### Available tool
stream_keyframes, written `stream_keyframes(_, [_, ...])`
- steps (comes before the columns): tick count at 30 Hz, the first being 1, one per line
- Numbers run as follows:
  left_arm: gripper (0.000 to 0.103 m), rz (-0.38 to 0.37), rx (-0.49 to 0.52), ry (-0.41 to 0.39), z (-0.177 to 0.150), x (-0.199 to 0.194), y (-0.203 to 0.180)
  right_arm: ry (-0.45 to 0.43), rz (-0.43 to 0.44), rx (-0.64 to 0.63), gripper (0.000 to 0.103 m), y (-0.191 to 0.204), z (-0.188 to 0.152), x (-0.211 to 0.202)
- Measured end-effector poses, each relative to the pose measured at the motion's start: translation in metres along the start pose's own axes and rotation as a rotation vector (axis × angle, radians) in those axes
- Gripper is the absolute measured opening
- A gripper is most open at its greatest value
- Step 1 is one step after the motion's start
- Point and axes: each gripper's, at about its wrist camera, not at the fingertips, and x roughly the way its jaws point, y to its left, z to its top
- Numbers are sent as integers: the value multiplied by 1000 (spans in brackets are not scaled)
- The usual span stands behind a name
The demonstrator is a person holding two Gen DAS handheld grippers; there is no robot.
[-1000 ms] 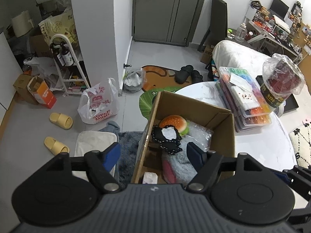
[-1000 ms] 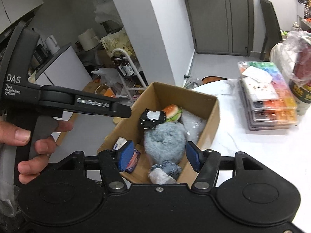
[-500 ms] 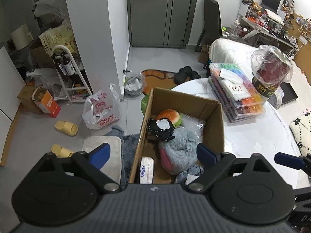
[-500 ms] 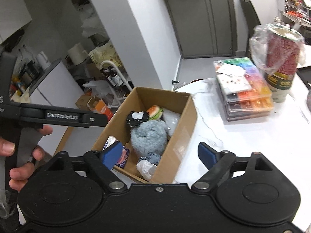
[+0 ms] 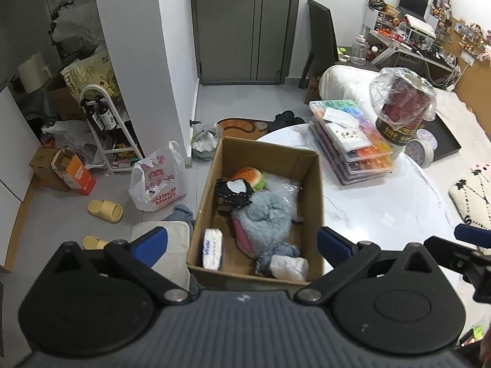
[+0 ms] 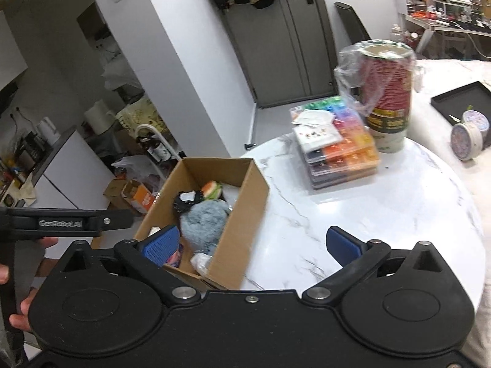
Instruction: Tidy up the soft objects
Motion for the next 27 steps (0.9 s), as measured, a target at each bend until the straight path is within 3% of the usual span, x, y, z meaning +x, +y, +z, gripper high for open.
stream_keyframes(12, [103, -45, 5, -56, -25, -33, -19, -10, -46, 19, 103, -14, -19, -31])
stream_keyframes(27, [103, 0, 24, -97, -60, -69, -34, -16, -63, 6, 103, -17, -37, -75])
